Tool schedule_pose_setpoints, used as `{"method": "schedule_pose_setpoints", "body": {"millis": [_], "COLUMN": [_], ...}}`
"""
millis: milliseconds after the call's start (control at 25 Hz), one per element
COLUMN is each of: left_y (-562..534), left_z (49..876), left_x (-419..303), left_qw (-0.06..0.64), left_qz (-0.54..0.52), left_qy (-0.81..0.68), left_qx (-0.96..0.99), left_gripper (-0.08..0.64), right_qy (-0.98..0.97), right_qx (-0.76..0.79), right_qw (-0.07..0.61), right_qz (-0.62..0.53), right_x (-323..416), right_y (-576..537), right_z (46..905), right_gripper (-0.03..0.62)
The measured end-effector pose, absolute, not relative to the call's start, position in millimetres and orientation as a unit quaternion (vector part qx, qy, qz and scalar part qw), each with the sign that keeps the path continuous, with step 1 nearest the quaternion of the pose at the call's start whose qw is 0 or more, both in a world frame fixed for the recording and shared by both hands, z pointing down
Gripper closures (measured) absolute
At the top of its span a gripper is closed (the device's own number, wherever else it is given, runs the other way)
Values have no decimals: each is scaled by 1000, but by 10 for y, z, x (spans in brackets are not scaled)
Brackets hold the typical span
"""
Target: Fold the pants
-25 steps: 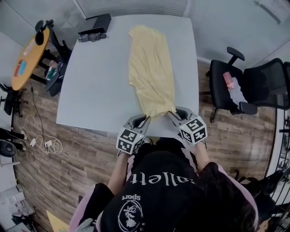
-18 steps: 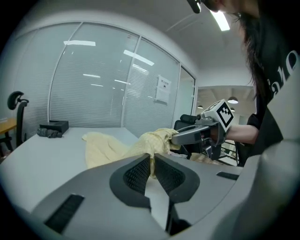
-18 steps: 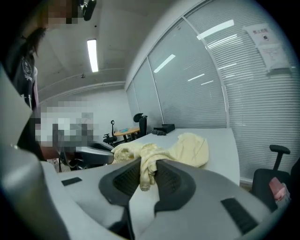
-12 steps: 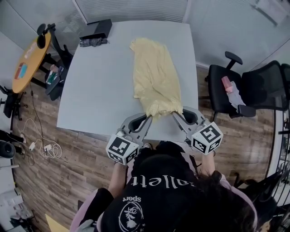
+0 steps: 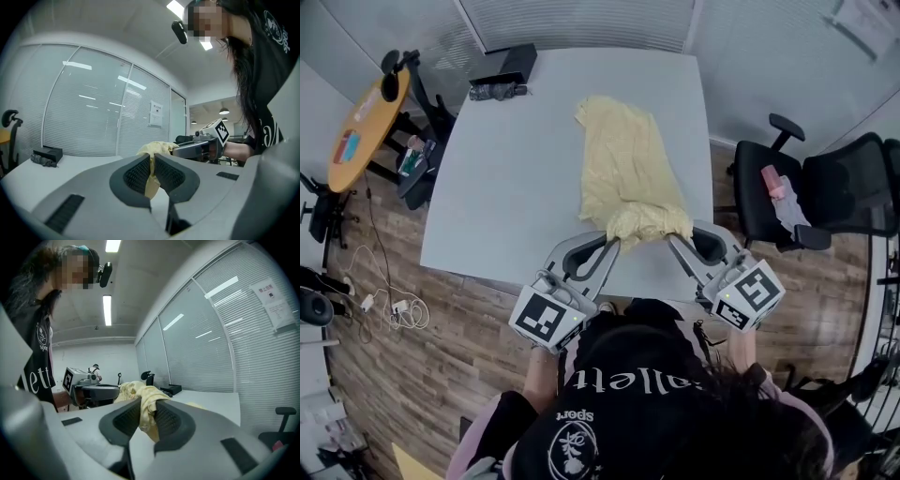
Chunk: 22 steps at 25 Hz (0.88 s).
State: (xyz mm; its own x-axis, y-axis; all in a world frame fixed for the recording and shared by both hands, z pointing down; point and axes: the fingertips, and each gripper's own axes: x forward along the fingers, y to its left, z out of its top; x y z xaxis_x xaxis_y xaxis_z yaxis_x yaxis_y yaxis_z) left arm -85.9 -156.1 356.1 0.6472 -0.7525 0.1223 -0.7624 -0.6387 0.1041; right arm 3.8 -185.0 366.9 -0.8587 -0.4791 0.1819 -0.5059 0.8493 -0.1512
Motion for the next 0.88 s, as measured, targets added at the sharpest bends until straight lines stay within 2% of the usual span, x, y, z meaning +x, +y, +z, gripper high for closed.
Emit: {"method": "schedule_pose_setpoints", "body": {"millis": [600, 880], "left_y": [-2542, -3355], "left_z": [3677, 3974], "left_x": [-1063, -1243], "left_qw": [17, 37], "left_qz": [113, 127], "left_qy": [-425, -462], "left_qx": [898, 877], "left_gripper": [512, 511], "right_qy": [-962, -958], "right_qx": [246, 251], "right_qw": [104, 125], "right_qz": [47, 56], "right_x": [-202, -411], "right_y": [-2947, -3845], "right_z": [3802, 4135], "right_gripper": [509, 509]}}
